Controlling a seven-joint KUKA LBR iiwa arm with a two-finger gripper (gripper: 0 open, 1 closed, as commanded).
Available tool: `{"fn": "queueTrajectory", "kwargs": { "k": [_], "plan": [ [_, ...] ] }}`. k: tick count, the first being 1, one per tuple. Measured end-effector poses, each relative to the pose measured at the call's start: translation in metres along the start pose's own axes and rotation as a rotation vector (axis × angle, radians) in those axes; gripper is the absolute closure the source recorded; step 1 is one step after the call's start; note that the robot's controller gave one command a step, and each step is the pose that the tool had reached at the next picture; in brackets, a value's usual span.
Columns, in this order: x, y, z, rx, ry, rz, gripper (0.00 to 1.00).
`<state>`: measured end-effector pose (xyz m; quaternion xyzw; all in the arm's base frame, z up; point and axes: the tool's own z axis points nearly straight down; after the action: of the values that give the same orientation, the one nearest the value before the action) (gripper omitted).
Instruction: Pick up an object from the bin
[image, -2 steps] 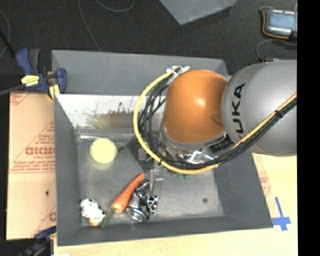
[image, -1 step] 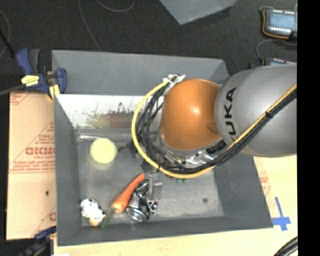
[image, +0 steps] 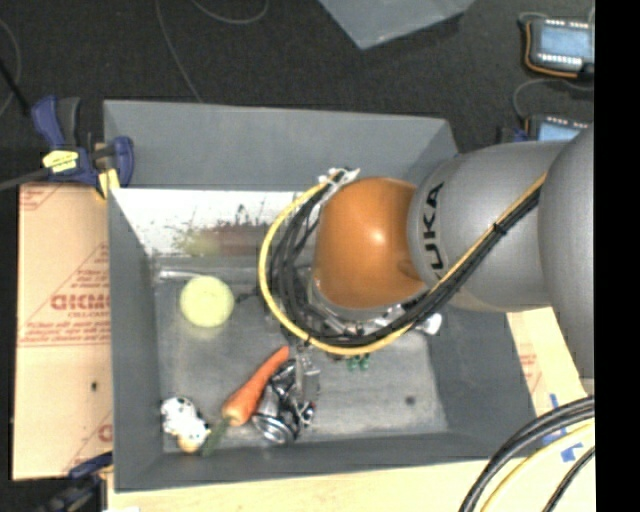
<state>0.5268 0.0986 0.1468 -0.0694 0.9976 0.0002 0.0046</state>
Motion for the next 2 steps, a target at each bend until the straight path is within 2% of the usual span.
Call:
{"fn": "queueTrajectory", "kwargs": {
  "k": [1,2],
  "plan": [
    [0.023,-0.007,0.045,0.000,0.002,-0.168,0.00],
    [-0.017,-0.016,0.069,-0.002,-0.001,-0.181,1.00]
  ]
}}
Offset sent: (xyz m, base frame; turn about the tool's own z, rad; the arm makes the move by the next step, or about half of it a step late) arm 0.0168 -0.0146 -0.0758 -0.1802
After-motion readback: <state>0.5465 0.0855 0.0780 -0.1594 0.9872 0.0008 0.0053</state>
